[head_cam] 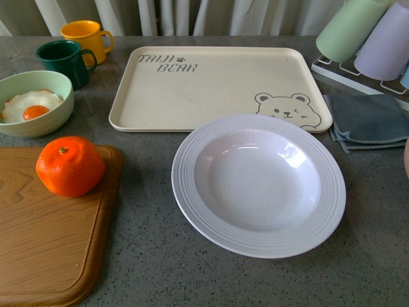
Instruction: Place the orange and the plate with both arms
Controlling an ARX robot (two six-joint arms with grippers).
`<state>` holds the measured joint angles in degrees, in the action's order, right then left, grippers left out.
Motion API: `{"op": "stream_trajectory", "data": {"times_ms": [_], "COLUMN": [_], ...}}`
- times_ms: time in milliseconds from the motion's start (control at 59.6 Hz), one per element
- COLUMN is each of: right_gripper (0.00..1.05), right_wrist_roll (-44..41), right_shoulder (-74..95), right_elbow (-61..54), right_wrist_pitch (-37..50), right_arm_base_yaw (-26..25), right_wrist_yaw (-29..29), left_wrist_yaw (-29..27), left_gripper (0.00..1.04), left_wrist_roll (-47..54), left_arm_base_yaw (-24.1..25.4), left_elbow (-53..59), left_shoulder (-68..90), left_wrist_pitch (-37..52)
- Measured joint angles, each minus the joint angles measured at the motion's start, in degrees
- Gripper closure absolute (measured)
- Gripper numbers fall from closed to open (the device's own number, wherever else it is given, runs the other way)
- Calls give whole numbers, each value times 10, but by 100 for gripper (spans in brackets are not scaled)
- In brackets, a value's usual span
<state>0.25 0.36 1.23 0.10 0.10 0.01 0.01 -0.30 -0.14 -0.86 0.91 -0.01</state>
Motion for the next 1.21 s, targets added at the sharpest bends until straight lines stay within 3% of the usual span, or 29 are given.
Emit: {"op": "stream_trajectory", "data": {"times_ms": [621,738,923,1208], "right_gripper": [9,9,9,9], "right_wrist_roll": [0,0,0,0], "right_shoulder": [0,0,0,0], "right_elbow": [0,0,0,0], "right_wrist_pitch": [0,0,0,0], "right_arm_base_yaw": [0,0,0,0], "right_wrist_yaw": [0,-1,0,0], "left_wrist_yaw": [3,147,128,65], "left_gripper": [9,9,9,9], "left_wrist_roll": [0,-70,-126,-160], "left_arm_base_yaw": [1,34,11,-79], "left_elbow": [0,-80,-115,-132], "left_shoulder": [1,150,347,639], "left_wrist_pitch": [-1,-144,5,251]}}
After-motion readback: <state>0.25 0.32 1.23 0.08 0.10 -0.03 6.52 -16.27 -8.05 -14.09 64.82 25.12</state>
